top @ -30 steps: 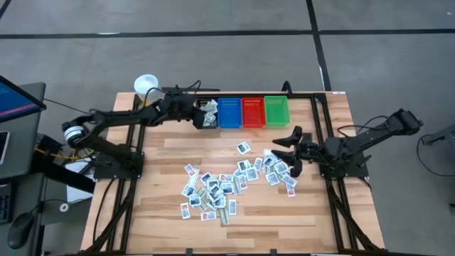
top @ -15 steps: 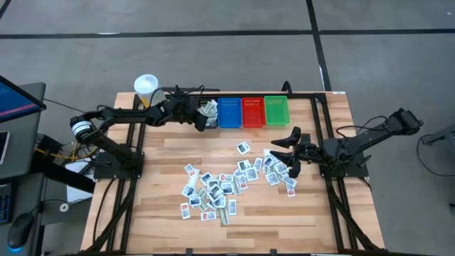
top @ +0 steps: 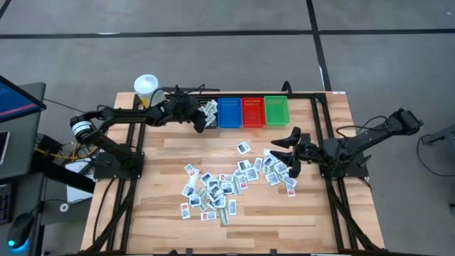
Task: Pick & Place First Aid Supplies
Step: Put the green bandage pack in the black bin
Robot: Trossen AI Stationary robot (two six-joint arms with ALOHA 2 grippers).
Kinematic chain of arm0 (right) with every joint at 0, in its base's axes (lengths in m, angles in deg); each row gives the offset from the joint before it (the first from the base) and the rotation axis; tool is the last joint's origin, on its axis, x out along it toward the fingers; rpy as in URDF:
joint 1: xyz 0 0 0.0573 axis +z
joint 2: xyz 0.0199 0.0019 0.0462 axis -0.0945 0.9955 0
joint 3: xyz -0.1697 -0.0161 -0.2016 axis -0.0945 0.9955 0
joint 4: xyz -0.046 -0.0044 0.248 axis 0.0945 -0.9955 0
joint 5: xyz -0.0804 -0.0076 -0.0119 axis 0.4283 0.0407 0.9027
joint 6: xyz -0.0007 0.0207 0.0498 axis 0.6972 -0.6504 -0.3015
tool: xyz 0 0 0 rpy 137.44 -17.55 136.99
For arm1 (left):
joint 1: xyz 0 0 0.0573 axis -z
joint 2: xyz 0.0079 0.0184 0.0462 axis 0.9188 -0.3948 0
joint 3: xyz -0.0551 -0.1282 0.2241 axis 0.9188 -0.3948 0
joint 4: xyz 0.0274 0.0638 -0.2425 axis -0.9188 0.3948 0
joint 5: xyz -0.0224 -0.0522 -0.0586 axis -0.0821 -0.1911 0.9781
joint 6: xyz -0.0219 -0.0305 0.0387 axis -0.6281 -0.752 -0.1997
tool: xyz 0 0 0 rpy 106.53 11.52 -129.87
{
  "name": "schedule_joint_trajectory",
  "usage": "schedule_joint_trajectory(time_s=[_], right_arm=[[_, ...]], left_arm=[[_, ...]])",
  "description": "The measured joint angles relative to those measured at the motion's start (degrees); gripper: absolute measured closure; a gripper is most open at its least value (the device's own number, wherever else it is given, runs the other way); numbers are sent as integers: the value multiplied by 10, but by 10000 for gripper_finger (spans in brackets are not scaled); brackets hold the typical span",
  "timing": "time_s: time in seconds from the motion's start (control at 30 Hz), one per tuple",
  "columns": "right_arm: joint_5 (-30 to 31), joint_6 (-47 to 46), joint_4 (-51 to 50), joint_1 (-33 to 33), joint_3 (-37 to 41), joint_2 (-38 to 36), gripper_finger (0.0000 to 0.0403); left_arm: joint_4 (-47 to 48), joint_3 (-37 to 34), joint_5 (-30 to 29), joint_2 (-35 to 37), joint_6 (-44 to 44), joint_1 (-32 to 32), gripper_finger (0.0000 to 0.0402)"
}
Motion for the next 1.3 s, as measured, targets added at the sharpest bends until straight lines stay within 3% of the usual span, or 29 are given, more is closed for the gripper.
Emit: schedule_joint_trajectory(time_s=[0.13,0.4,0.63,1.0,1.3], right_arm=[[0,-3,0,0,0,0,203],[0,-3,0,0,0,0,203],[0,-6,0,0,0,0,203],[-2,-21,-1,6,0,0,203],[-2,-32,-2,6,0,0,203]], left_arm=[[1,0,-33,2,20,-1,271],[-1,0,-27,76,67,32,263],[-5,1,-115,135,150,65,276],[-16,1,-119,140,275,66,292],[-20,1,-158,138,397,66,294]])
